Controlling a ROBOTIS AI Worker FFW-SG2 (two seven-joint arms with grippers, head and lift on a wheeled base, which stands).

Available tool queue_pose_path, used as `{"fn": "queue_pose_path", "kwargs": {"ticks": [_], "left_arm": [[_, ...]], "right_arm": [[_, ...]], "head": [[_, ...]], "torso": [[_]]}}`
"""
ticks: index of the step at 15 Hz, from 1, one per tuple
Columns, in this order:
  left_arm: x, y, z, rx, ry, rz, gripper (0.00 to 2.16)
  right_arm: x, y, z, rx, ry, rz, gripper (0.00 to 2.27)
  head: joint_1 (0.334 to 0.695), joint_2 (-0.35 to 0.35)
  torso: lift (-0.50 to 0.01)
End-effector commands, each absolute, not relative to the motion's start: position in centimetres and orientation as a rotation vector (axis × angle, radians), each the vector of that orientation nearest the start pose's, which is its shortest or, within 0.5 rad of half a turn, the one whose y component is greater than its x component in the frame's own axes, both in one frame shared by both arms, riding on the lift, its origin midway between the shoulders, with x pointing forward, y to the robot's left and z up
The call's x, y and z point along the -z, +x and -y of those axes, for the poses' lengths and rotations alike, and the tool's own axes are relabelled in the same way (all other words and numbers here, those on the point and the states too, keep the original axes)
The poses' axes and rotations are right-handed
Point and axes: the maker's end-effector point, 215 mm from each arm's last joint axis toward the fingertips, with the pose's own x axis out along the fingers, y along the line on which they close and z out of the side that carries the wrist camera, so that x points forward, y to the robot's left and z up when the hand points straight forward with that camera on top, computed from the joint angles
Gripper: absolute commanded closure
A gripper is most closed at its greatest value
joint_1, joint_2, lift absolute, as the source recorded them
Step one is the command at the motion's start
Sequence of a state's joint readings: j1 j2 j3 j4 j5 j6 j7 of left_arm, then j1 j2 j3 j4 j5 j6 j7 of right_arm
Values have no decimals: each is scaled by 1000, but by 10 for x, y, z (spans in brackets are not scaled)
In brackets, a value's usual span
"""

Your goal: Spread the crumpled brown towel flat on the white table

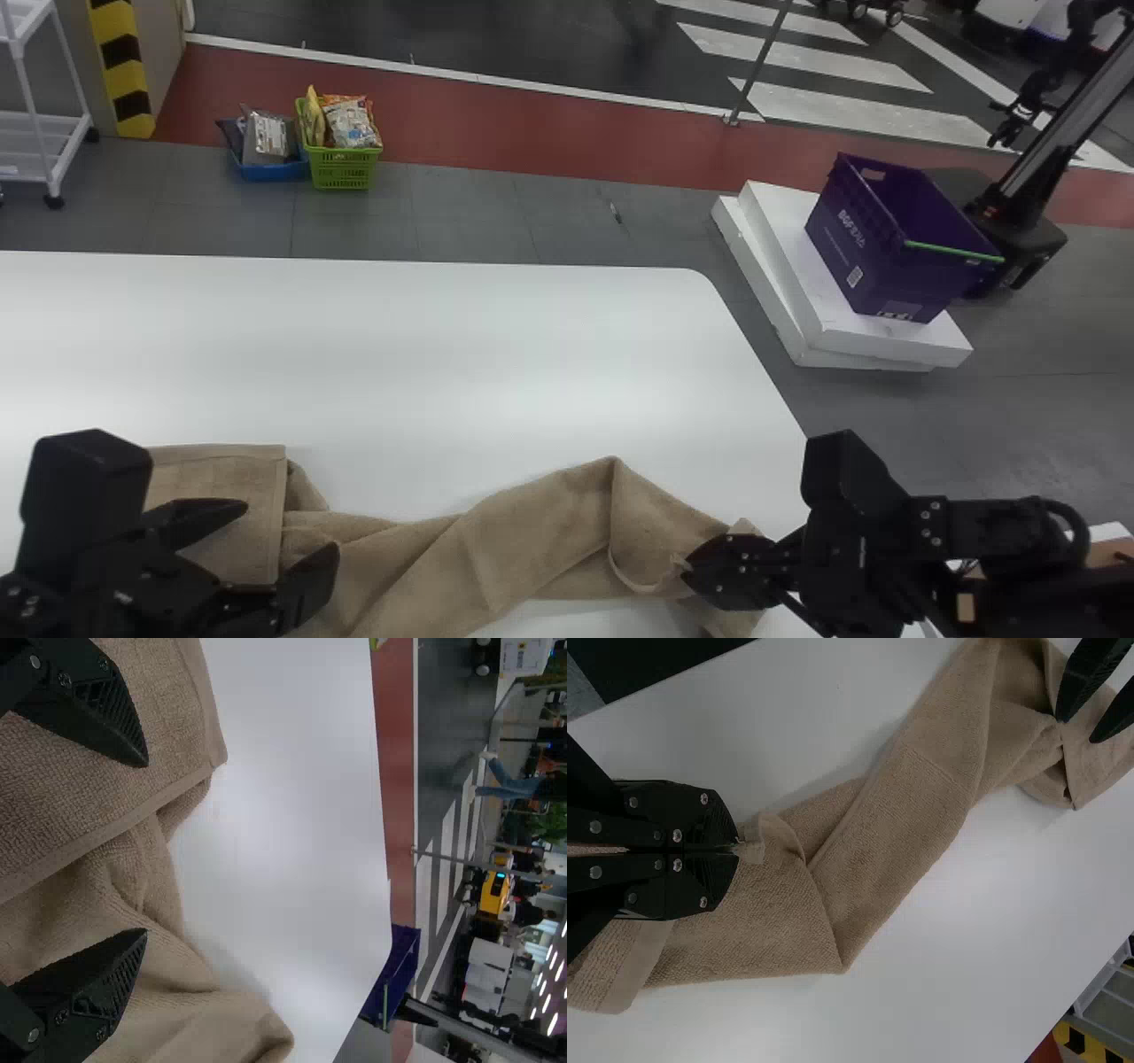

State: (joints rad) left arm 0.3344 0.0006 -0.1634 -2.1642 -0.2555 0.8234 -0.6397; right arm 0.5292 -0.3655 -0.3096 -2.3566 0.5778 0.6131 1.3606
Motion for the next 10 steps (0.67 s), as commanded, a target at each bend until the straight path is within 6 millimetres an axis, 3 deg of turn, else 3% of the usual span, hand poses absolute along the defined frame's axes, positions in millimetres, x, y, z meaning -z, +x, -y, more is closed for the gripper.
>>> {"fn": "queue_pose_path", "kwargs": {"ticks": [1,4,7,10], "left_arm": [[445,409,-73,616,106,-655,161],[451,410,-87,561,128,-692,161],[447,406,-67,562,150,-700,161],[444,415,-64,528,192,-691,171]], "right_arm": [[396,314,308,-823,-598,-827,1119],[399,315,312,-820,-596,-832,1119],[401,316,307,-828,-593,-830,1119],[402,314,314,-812,-593,-841,1119]], "head": [[695,-350],[695,-350],[695,-346],[695,-350]], "torso": [[-123],[-123],[-123],[-123]]}}
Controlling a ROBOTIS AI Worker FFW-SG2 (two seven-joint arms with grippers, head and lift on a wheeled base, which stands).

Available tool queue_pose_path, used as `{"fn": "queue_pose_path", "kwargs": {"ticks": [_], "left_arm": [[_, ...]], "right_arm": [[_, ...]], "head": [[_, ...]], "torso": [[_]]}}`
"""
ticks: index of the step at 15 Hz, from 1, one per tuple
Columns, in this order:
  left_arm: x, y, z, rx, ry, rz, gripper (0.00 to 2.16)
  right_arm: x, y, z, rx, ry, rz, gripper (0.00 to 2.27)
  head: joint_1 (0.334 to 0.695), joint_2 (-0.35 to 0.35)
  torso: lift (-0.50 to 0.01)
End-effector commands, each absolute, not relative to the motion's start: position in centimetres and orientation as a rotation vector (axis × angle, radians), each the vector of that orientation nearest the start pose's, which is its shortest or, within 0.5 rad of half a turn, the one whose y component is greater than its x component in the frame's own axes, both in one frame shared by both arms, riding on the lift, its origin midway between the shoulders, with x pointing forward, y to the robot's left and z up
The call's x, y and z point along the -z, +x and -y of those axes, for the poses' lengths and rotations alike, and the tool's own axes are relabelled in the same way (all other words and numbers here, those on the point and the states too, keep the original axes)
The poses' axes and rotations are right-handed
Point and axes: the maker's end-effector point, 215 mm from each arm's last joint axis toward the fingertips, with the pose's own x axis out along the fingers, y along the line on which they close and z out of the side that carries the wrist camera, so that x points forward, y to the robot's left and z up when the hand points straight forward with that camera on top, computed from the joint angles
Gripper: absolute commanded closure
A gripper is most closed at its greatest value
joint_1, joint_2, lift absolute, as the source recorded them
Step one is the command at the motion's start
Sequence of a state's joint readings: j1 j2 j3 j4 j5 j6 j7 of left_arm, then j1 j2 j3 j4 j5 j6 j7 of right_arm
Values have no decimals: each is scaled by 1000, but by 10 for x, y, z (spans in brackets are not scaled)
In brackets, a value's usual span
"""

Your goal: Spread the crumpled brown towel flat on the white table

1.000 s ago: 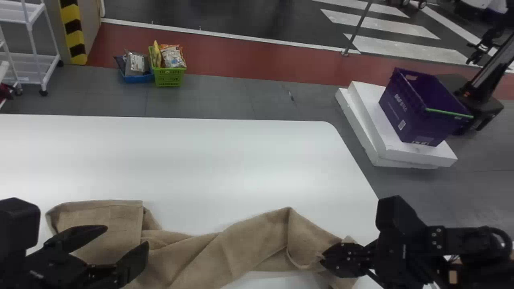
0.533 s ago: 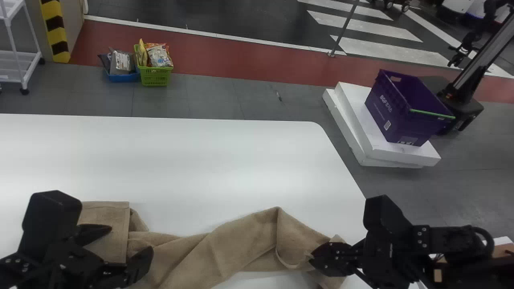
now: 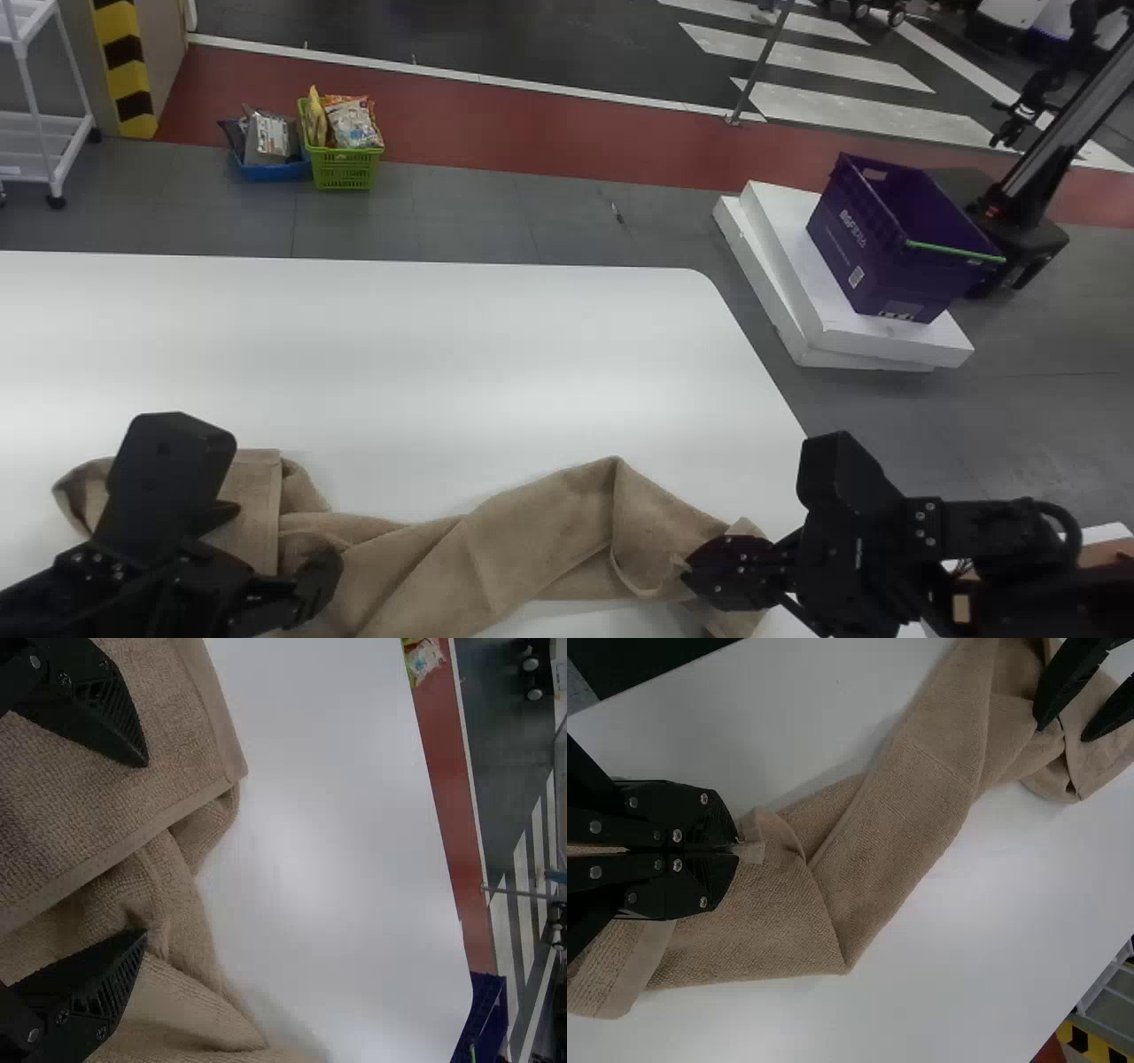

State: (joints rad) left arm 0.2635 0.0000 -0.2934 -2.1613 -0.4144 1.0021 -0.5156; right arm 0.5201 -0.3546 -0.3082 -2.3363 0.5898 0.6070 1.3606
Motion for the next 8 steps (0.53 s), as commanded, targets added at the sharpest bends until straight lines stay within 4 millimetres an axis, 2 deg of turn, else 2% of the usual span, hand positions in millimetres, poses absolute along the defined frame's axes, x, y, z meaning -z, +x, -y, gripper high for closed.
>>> {"fn": "queue_pose_path", "kwargs": {"ticks": [1,2,4,7,8], "left_arm": [[441,417,-66,521,193,-685,211],[441,418,-71,514,190,-686,238],[440,419,-91,498,169,-705,583],[438,422,-122,467,155,-712,967],[437,423,-133,452,152,-714,971]], "right_arm": [[403,313,316,-809,-594,-844,1119],[404,312,318,-808,-593,-847,1119],[406,313,315,-820,-599,-836,1119],[405,319,310,-829,-600,-820,1119],[406,321,307,-833,-600,-817,1119]], "head": [[695,-350],[695,-350],[695,-350],[695,-338],[695,-324]], "torso": [[-123],[-123],[-123],[-123],[-123]]}}
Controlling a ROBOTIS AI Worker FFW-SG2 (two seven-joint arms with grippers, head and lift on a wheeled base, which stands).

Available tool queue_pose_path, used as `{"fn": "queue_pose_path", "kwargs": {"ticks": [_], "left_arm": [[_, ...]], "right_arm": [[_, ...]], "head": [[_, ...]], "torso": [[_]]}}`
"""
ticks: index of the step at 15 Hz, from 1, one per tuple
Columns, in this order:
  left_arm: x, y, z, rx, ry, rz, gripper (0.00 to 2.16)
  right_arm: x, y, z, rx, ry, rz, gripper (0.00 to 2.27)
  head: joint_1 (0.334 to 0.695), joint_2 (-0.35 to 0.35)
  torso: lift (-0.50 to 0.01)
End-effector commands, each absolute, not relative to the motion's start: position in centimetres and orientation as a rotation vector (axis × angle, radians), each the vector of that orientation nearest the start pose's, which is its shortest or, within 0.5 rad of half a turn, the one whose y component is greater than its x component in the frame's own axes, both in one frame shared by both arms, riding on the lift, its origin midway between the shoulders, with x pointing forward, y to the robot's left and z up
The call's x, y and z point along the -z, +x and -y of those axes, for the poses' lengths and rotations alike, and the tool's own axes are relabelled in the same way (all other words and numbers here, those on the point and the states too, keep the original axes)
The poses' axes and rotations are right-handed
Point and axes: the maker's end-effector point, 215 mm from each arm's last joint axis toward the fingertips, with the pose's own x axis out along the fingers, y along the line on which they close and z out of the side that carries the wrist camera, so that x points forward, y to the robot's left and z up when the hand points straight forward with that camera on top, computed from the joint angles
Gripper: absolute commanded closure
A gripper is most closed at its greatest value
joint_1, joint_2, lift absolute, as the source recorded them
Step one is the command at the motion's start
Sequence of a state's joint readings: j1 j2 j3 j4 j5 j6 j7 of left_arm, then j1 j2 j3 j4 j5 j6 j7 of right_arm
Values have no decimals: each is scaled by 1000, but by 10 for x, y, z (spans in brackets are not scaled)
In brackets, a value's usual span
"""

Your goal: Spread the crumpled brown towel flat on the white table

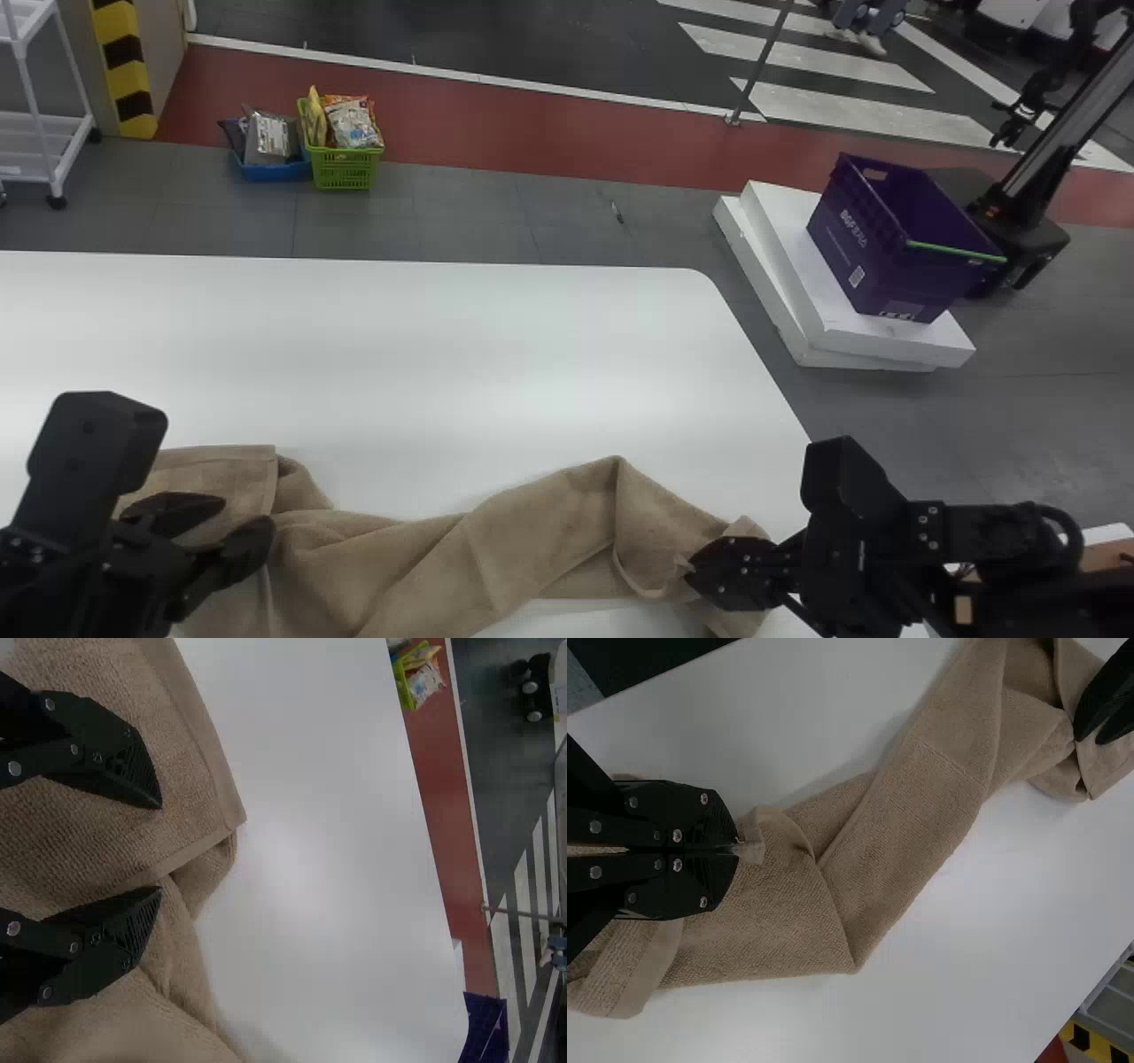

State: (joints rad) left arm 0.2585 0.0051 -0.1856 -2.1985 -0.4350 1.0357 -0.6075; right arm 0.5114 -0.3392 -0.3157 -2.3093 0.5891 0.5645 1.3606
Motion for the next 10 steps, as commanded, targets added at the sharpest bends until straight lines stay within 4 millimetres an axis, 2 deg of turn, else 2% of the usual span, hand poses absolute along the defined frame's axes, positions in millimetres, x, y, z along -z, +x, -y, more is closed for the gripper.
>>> {"fn": "queue_pose_path", "kwargs": {"ticks": [1,3,4,7,10], "left_arm": [[438,423,-140,446,147,-717,971],[431,422,-140,437,147,-702,930],[426,420,-135,439,150,-690,677],[422,408,-113,475,163,-681,211],[423,407,-104,479,196,-682,161]], "right_arm": [[406,322,306,-836,-599,-817,1119],[407,324,304,-840,-598,-813,1119],[407,324,303,-843,-598,-813,1119],[407,323,303,-842,-597,-814,1119],[408,321,307,-836,-596,-821,1119]], "head": [[695,-308],[695,-265],[695,-257],[695,-263],[695,-290]], "torso": [[-123],[-123],[-123],[-123],[-123]]}}
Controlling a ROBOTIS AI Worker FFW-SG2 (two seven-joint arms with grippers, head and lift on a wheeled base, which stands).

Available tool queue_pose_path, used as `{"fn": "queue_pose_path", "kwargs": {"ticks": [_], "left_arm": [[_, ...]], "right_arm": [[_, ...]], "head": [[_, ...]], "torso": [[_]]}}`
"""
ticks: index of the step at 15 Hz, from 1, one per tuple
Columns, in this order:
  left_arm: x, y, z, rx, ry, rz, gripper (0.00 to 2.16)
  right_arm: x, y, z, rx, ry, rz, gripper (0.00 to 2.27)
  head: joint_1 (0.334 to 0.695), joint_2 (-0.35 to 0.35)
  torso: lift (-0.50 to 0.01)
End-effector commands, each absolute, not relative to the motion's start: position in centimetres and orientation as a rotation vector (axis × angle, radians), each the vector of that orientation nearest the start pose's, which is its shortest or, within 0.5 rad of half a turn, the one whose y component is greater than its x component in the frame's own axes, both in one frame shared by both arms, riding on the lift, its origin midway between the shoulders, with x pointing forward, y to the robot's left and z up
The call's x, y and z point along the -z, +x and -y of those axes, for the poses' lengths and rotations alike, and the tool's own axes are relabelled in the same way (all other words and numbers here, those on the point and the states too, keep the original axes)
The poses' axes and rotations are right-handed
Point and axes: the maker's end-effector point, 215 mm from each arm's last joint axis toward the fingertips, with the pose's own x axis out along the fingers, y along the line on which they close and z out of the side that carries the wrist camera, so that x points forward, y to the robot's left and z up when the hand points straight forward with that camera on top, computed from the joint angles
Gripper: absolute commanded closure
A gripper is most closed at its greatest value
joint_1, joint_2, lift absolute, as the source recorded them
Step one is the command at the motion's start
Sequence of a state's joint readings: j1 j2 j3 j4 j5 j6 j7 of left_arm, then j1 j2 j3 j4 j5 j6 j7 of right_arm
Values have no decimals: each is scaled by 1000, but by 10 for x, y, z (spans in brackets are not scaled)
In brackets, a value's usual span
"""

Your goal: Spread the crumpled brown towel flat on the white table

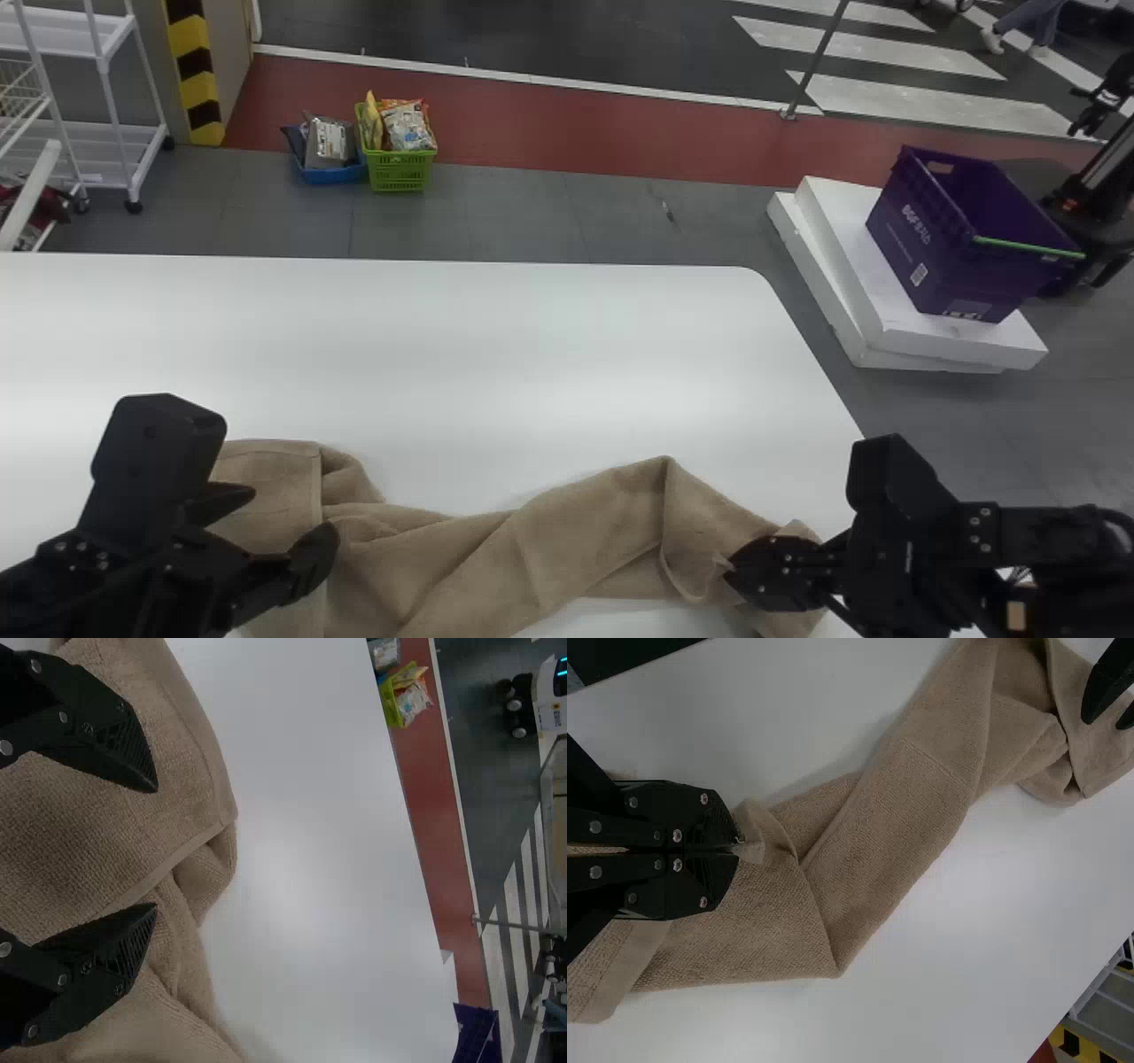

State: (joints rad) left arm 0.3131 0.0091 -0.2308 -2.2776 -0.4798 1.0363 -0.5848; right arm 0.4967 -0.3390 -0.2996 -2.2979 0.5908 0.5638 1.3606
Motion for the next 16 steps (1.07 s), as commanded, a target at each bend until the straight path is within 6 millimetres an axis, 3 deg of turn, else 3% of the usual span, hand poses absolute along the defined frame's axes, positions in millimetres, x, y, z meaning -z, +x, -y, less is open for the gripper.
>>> {"fn": "queue_pose_path", "kwargs": {"ticks": [1,4,6,7,9,11,12,13,16], "left_arm": [[421,409,-102,470,205,-672,161],[425,417,-98,452,255,-672,211],[437,420,-107,420,308,-697,215],[441,421,-109,419,312,-705,299],[439,422,-114,416,307,-705,707],[439,422,-120,418,304,-710,741],[438,422,-127,410,299,-711,1143],[437,422,-131,402,291,-711,1254],[420,417,-146,380,264,-681,1254]], "right_arm": [[408,322,307,-835,-597,-819,1119],[408,321,305,-840,-596,-819,1119],[408,320,310,-830,-595,-824,1119],[408,320,311,-828,-595,-824,1119],[407,321,310,-830,-595,-821,1119],[407,321,309,-832,-595,-820,1119],[407,322,309,-831,-596,-818,1119],[406,323,309,-830,-597,-816,1119],[406,324,307,-834,-598,-813,1119]], "head": [[695,-297],[695,-309],[695,-312],[695,-310],[695,-306],[695,-302],[695,-299],[695,-290],[695,-269]], "torso": [[-123],[-123],[-123],[-123],[-123],[-123],[-123],[-123],[-123]]}}
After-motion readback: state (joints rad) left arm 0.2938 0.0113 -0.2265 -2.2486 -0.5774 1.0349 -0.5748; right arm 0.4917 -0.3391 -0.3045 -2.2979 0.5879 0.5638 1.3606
